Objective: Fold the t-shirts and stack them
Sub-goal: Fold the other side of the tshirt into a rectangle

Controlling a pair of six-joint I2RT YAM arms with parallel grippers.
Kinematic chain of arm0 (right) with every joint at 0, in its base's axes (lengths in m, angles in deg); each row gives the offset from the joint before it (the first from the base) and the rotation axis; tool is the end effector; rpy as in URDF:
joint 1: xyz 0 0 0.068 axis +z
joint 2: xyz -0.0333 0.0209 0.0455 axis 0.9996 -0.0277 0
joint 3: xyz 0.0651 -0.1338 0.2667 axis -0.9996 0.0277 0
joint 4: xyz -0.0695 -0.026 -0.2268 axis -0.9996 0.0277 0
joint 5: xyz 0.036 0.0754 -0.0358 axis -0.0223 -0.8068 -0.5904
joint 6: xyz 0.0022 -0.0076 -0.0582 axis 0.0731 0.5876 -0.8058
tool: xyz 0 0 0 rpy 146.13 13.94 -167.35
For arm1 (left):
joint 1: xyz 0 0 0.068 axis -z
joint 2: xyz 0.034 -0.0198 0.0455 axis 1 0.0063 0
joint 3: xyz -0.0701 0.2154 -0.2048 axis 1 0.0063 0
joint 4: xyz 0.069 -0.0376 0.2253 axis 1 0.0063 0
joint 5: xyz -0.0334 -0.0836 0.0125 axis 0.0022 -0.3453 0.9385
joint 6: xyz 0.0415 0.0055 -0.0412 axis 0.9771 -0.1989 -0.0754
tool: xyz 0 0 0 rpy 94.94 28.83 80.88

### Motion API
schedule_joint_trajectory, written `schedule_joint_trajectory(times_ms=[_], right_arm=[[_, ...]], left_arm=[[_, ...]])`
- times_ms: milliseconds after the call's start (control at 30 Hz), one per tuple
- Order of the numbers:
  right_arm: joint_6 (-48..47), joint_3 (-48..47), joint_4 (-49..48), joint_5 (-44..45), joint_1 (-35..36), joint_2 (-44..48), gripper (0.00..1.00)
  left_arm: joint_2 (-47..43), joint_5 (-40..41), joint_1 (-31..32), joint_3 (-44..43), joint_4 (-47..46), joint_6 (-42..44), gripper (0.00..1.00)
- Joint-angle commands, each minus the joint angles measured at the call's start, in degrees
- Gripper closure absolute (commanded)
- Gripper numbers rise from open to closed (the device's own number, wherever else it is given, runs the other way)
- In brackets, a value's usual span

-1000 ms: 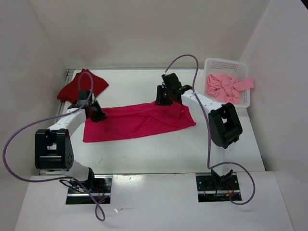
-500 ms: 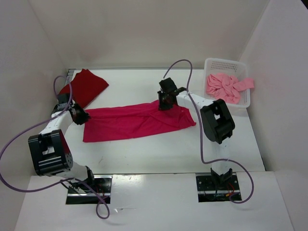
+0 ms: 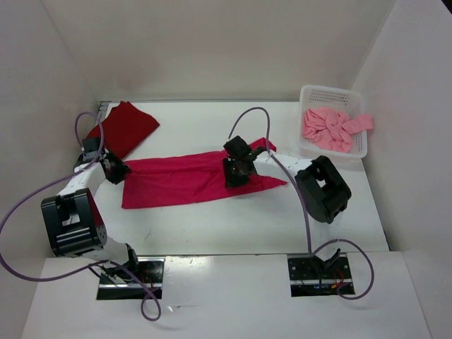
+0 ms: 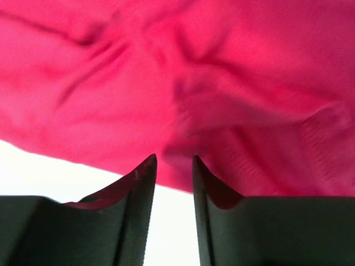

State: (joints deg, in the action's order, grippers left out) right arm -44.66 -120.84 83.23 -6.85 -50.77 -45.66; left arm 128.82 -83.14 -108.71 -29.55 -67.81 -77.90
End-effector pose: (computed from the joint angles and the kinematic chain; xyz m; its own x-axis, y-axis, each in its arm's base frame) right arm 0.3037 0.2376 0.2066 -0.9040 -0.1492 -0.4006 -0.2663 0.9296 0.2548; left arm 0.2700 0.0888 0.2450 -0.4367 -0.7782 -0.4513 -0.6555 0.6188 -0.4329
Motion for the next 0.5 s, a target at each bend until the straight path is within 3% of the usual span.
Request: schedule_joint_trajectory(times_ms=[0, 100, 267, 467], right_arm=[[0.32, 0.31, 0.32, -0.1, 0.76, 5.53, 0.59], [-0.9, -0.73, 0.93, 2.89, 0.76, 7.83, 0.54], [-1.43, -1.27, 1.72, 2.89, 0.76, 9.23, 0.55], [-0.38, 3.29, -1.96, -0.54, 0.76, 11.34, 0.56]], left_arm=[[0.37, 2.76, -1.23, -1.84, -1.94, -1.48, 0.58], [0.37, 3.39, -1.23, -1.84, -3.08, -2.09, 0.58], [2.22, 3.91, -1.76, -2.37, -4.39, -3.24, 0.58], [7.92, 3.21, -1.76, -5.52, -7.21, -4.9, 0.51]])
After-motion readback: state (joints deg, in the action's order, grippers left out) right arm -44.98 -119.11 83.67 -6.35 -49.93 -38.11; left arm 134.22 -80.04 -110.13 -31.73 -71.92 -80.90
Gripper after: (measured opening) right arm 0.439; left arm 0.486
